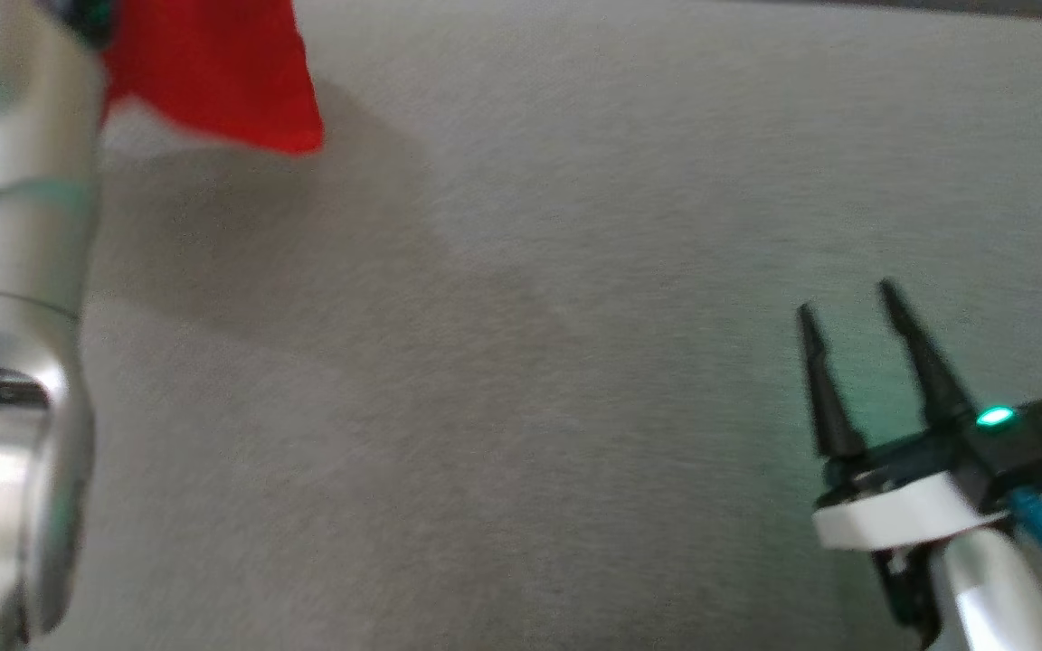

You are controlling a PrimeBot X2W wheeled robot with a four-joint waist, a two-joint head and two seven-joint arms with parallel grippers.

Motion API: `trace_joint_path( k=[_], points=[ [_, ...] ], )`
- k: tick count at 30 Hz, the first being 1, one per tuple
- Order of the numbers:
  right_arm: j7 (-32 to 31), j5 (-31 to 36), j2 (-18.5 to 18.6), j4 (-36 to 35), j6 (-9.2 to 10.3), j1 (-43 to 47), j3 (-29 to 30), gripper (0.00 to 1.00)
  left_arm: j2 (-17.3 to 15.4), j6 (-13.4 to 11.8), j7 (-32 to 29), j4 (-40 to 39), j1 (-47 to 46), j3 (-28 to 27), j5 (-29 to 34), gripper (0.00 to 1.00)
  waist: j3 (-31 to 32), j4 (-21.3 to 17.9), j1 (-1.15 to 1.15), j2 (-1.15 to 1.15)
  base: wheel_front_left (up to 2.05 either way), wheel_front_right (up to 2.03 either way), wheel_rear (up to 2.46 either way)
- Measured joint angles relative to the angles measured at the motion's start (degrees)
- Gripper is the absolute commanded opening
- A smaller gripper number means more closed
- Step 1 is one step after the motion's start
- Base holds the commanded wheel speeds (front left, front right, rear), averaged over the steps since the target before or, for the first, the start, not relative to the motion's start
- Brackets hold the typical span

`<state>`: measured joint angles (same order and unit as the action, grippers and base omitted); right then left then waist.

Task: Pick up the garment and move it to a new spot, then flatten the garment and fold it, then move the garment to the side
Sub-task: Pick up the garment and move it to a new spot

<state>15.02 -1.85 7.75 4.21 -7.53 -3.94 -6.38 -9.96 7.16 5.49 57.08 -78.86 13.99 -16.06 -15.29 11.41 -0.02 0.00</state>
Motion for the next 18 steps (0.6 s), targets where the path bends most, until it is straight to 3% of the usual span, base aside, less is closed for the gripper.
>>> trace_joint_path(
  k=[3,6,11,18],
  points=[
    [0.0,0.0,-1.9,0.4,0.0,1.8,-0.9,1.0,0.9,0.0,-4.7,-6.1,0.0,5.2,-7.8,0.0,2.8,-3.6,0.01,0.0,0.0,0.0,0.0],
    [-0.1,0.0,-2.9,0.3,0.0,2.6,-1.8,1.0,-1.0,0.4,-7.8,-13.0,0.0,9.0,-12.6,0.0,5.1,-7.7,0.0,0.0,0.0,0.0,0.0],
    [-0.2,-0.7,-4.2,0.2,0.0,3.7,-3.0,1.0,-4.4,0.4,-10.3,-19.5,1.5,12.2,-17.5,0.0,7.8,-14.4,0.0,0.0,0.0,0.0,0.0],
    [-0.2,-0.8,-4.7,-0.8,0.0,5.3,-2.5,1.0,-3.4,0.4,-10.9,-27.6,12.0,18.1,-21.3,0.0,9.9,-22.3,0.01,0.0,0.0,0.0,0.0]
  ],
)
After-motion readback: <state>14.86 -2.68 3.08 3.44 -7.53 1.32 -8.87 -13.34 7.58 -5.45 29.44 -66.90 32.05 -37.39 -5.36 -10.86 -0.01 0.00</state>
